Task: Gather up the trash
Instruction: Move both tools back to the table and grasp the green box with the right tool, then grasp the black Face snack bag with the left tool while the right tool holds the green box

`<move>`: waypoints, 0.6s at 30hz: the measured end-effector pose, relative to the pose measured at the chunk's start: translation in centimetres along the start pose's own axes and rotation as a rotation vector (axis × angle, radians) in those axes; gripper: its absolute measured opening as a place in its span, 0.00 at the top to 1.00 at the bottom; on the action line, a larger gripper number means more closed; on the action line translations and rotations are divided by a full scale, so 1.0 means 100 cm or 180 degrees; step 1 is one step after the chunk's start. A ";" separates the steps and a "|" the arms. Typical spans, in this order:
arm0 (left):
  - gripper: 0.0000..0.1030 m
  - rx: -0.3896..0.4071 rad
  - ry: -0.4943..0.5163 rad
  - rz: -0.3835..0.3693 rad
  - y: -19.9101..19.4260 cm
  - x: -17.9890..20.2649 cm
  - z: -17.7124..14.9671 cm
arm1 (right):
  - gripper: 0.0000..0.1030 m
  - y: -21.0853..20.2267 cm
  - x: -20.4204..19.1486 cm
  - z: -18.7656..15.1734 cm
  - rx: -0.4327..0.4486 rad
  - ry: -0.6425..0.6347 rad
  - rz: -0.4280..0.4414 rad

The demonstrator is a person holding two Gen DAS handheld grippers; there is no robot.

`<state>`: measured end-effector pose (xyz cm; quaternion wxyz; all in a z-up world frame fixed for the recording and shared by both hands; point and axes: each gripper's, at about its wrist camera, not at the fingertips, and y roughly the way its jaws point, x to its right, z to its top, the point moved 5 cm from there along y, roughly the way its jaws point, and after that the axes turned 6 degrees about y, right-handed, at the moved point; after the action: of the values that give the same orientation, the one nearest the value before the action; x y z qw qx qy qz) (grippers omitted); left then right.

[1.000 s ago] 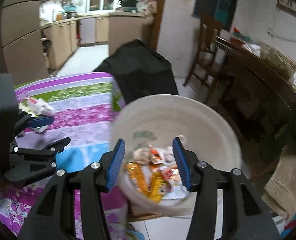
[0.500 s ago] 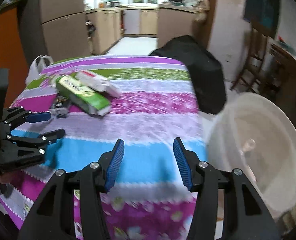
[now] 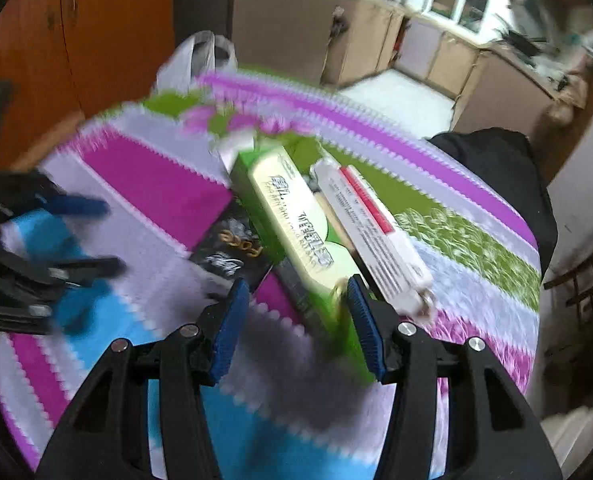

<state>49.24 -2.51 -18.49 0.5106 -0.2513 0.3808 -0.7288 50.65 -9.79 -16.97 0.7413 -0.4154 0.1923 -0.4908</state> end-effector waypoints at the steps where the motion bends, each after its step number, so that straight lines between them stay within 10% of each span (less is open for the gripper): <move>1: 0.40 -0.0018 -0.0033 0.0004 0.001 -0.003 -0.001 | 0.50 0.008 0.003 0.004 -0.0049 -0.0022 -0.0052; 7: 0.40 -0.0028 -0.0121 0.0010 0.002 -0.010 -0.005 | 0.77 0.027 0.006 0.005 -0.0182 0.0314 0.0340; 14: 0.38 0.0022 -0.0288 0.0114 -0.006 -0.031 -0.005 | 0.77 -0.032 -0.055 -0.066 -0.0230 0.0166 0.0675; 18: 0.38 0.0008 -0.0286 0.0054 -0.012 -0.035 -0.011 | 0.77 -0.077 -0.054 -0.115 -0.0051 0.0721 0.0709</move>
<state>48.95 1.36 -18.07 0.5336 -0.2800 0.3587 -0.7129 35.91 -11.24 -18.11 0.7614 -0.3394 0.3235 -0.4477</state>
